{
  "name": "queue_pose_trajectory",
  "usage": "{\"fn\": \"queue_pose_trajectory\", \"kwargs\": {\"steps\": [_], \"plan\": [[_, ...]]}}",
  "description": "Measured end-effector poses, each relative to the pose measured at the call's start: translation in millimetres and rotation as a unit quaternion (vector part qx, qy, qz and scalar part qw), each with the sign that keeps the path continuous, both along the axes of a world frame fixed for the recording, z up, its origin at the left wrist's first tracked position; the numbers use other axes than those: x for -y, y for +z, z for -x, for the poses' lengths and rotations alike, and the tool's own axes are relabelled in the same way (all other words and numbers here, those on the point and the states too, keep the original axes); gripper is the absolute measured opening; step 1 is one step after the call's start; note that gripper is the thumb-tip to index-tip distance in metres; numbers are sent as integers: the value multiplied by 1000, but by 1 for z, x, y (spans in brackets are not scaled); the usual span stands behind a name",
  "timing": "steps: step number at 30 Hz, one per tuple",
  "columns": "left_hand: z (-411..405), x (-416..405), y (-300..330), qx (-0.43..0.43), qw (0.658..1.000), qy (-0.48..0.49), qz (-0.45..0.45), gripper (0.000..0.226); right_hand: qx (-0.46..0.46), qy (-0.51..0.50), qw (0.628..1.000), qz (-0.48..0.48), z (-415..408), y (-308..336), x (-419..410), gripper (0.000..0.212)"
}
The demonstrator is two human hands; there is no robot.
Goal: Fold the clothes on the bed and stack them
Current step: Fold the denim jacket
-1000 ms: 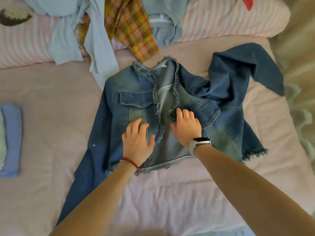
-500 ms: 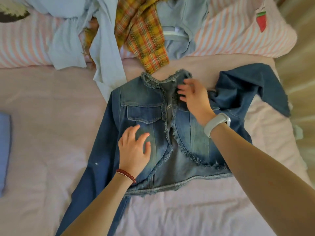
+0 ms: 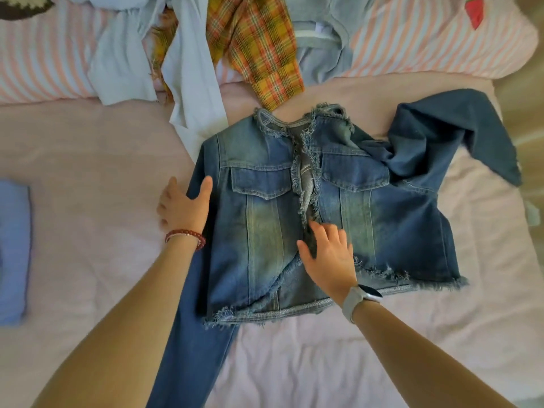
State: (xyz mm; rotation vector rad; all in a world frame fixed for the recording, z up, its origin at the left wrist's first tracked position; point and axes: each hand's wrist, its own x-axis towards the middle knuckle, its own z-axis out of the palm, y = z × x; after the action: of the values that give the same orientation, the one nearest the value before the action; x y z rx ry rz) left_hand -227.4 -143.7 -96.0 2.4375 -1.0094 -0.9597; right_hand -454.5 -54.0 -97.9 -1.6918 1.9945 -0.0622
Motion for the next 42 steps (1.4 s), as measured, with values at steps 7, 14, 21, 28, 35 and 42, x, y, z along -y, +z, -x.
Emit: {"fn": "queue_pose_trajectory", "kwargs": {"steps": [7, 14, 21, 28, 35, 42], "plan": [[13, 28, 10, -30, 983, -95, 154, 23, 23, -93, 993, -76, -11, 4, 5, 40], [-36, 32, 18, 133, 986, -52, 90, 43, 39, -9, 998, -57, -9, 7, -4, 35], [43, -67, 4, 226, 875, -399, 157, 57, -116, 14, 992, 48, 22, 2, -43, 52], [63, -87, -15, 245, 845, -466, 95, 48, -180, 49, 981, -47, 49, 3, -2, 45], [61, -97, 23, 69, 824, -479, 294, 35, 65, -67, 982, 163, 38, 40, -9, 35], [68, -74, 23, 68, 828, -557, -14, 34, 42, 70, 997, 8, 53, 34, 2, 34]]}}
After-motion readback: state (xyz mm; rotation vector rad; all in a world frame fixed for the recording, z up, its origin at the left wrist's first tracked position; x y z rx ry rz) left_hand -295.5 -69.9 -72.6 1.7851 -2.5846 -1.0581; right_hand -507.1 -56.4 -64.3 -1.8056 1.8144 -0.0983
